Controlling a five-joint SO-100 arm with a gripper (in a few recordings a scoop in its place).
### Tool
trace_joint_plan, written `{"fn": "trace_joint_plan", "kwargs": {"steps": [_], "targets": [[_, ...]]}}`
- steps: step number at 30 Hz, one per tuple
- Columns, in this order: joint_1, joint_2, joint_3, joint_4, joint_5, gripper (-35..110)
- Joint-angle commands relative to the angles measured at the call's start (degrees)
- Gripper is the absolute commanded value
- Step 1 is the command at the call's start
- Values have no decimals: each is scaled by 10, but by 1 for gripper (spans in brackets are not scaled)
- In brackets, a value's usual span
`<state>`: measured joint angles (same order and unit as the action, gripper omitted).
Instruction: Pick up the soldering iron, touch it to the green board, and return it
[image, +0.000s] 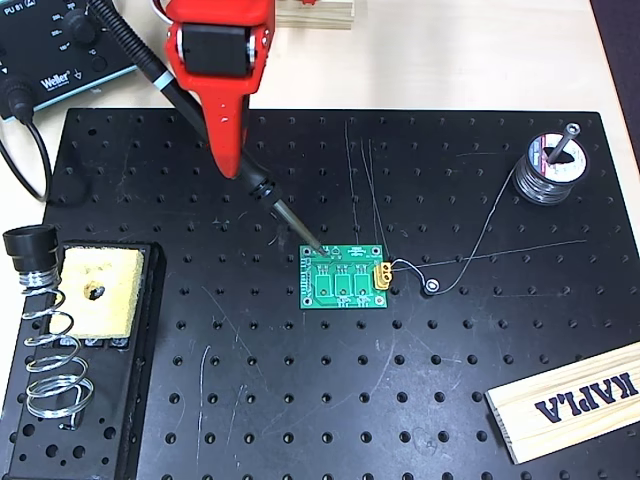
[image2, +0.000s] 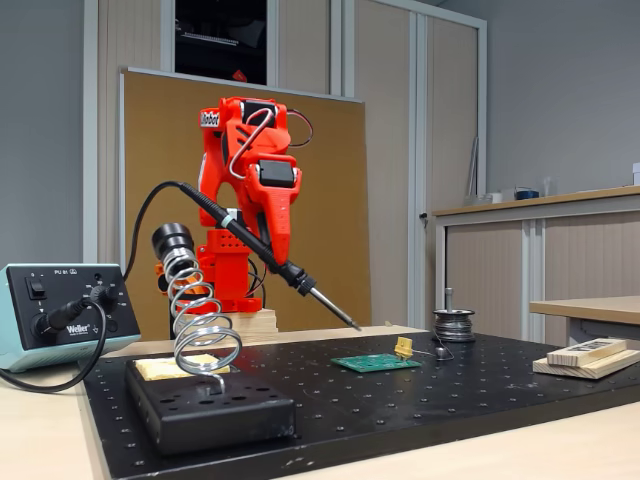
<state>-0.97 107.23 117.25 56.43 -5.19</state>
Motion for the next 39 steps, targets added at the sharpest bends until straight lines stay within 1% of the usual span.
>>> {"fn": "trace_joint_plan", "kwargs": {"steps": [1,10,26,39], "targets": [[-20,43,29,-1,13,0],[-58,33,54,-25,56,0],[-91,-24,61,-80,93,0],[-101,-40,65,-99,103,0]]}}
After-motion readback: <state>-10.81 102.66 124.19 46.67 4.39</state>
